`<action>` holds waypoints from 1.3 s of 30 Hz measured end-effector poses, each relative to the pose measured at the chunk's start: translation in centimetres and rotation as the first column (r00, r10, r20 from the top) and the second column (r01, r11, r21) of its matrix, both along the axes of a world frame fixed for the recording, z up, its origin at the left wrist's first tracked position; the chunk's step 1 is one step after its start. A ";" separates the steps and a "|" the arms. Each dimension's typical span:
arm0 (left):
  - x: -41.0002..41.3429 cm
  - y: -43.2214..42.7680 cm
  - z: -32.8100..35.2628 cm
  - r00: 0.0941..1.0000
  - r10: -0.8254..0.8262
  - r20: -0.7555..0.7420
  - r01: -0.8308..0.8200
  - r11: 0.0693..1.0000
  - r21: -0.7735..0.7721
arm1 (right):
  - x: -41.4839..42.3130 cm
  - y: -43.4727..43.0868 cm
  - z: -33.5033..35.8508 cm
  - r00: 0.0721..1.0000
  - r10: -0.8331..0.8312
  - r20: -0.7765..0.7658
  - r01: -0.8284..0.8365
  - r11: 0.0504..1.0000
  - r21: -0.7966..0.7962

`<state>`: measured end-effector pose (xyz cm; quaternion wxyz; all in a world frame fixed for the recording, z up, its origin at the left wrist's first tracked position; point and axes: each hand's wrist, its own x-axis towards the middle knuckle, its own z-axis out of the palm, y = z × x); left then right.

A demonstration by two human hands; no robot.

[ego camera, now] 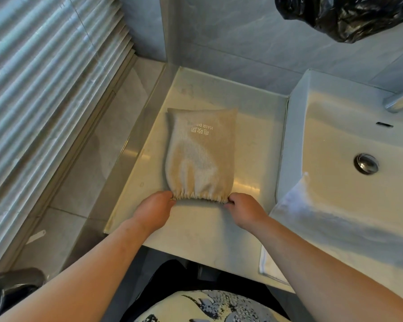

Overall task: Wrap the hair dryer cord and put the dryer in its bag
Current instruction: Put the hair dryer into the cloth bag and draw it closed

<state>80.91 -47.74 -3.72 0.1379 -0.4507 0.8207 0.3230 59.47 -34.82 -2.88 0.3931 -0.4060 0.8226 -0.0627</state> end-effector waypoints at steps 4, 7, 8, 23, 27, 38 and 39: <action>1.1 -0.7 0.7 0.998 0.015 -0.066 -0.010 0.997 0.074 | -0.9 0.3 0.7 0.999 0.010 0.046 -0.007 0.998 -0.063; 1.5 -1.4 1.5 0.996 -0.012 -0.094 0.016 0.999 0.037 | -1.7 0.5 1.3 0.999 0.045 0.010 -0.044 0.995 -0.094; 1.8 -1.7 1.7 0.995 -0.018 -0.094 0.019 1.000 0.011 | -2.0 0.6 1.7 0.998 0.055 -0.020 -0.057 0.993 -0.101; -0.6 -6.3 2.3 0.884 0.406 -0.232 -0.376 0.912 0.164 | 2.2 1.1 1.3 0.890 -0.455 -0.019 0.447 0.881 -0.153; -4.5 -9.2 2.0 0.730 0.589 -0.346 -0.507 0.807 0.304 | 5.9 -2.3 1.5 0.155 -0.765 0.625 0.766 0.493 0.414; -10.9 -15.5 1.3 0.925 0.126 -0.358 -0.133 0.991 0.005 | 4.3 -4.3 -0.5 -0.076 -0.662 0.746 0.865 0.329 0.379; -11.5 -15.9 1.4 0.930 0.108 -0.351 -0.125 0.992 -0.026 | 3.5 -4.1 -0.3 -0.065 -0.665 0.744 0.874 0.322 0.363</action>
